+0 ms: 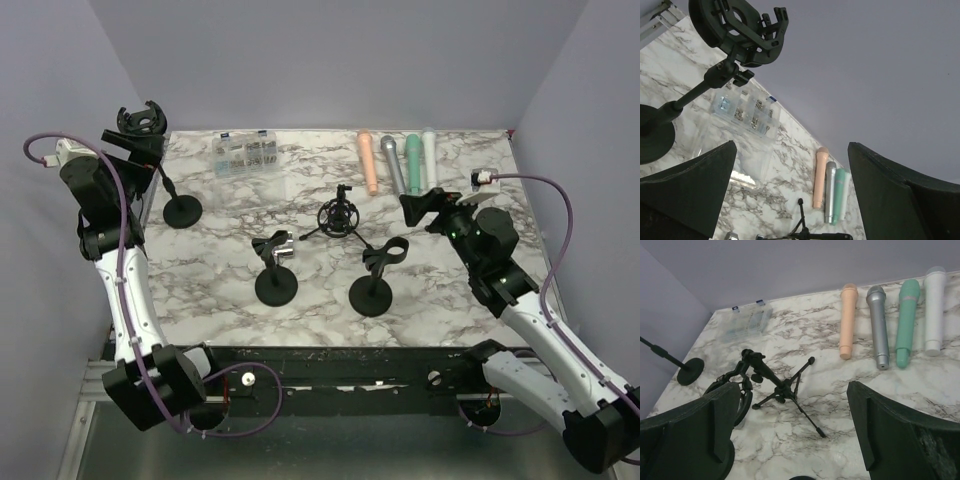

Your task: Remove the microphone from the stand

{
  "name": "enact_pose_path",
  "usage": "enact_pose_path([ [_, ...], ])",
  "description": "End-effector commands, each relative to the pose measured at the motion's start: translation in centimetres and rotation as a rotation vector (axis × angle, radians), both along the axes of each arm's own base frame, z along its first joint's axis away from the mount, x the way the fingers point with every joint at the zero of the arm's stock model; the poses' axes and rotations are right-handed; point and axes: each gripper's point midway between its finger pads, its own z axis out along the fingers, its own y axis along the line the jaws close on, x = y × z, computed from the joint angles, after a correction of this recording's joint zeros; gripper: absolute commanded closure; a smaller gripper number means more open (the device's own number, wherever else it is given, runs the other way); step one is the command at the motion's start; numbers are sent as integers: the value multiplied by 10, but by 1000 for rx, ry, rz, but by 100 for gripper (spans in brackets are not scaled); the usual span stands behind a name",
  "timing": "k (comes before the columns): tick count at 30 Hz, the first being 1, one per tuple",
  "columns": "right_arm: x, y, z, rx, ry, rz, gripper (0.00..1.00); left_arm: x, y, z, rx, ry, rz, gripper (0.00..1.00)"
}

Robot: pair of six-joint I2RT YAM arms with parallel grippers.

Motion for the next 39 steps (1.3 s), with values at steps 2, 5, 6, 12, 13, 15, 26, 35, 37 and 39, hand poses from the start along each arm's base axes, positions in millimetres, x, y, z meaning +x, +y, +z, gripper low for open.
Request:
enact_pose_path([
  [2, -5, -2, 8, -14, -64, -42, 3, 30, 20, 16, -103, -65, 41, 6],
  [5, -7, 3, 6, -23, -67, -33, 2, 44, 35, -2, -193, 37, 111, 7],
  [6, -7, 5, 4, -27, -67, -32, 2, 49, 40, -9, -209, 62, 121, 9],
  [12, -7, 11, 0, -46, -64, -34, 2, 59, 61, -43, -259, 188, 229, 14],
  [13, -7, 11, -1, -46, -63, -36, 2, 60, 65, -48, -262, 202, 248, 15],
  [15, -6, 11, -2, -49, -65, -44, 1, 63, 70, -54, -249, 210, 266, 17],
  [26, -2, 13, -9, -66, -48, -50, 1, 75, 86, -82, -250, 267, 333, 28],
  [35, 0, 14, -12, -75, -42, -55, 1, 87, 78, -83, -248, 256, 285, 29],
  [37, 0, 14, -12, -76, -41, -54, 1, 88, 75, -81, -242, 252, 280, 29],
  [39, 0, 15, -13, -74, -40, -54, 1, 88, 74, -81, -243, 255, 277, 28],
])
